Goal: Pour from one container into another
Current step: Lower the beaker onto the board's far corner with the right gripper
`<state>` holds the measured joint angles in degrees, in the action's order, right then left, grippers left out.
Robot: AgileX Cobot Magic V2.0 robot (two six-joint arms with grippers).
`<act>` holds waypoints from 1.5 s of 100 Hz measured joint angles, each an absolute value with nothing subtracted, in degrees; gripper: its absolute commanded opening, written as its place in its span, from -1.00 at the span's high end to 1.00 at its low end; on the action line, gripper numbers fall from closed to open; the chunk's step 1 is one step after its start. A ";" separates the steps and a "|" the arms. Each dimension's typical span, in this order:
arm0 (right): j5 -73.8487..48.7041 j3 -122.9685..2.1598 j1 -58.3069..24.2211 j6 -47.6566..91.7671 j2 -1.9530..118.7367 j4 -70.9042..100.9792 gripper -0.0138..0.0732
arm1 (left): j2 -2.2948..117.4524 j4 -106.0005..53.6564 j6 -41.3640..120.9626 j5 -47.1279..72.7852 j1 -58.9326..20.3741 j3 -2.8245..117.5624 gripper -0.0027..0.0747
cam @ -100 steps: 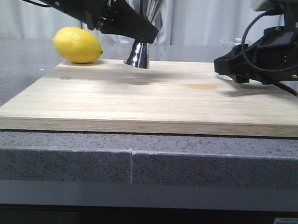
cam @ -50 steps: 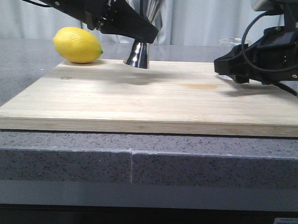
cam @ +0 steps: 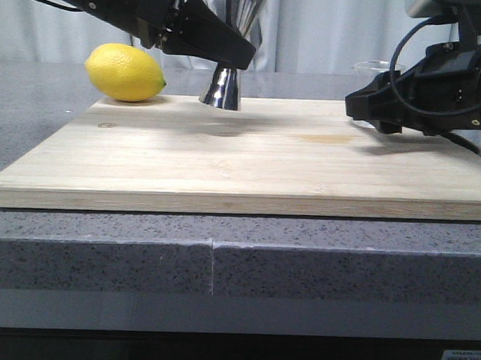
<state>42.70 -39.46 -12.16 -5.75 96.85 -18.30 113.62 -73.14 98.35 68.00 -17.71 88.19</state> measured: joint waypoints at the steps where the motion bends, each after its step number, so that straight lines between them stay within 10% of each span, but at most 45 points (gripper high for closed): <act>1: 42.70 -39.46 -12.16 -5.75 96.85 -18.30 0.00 | 113.62 -73.14 98.35 68.00 -17.71 88.19 0.82; 27: 43.04 -39.46 -12.16 -5.75 96.85 -17.85 -0.31 | 113.62 -73.14 98.35 68.00 -17.71 88.19 0.82; 150: 33.50 -39.32 -12.16 -5.75 90.37 -17.50 -0.33 | 113.62 -73.18 98.35 68.00 -17.71 88.19 0.82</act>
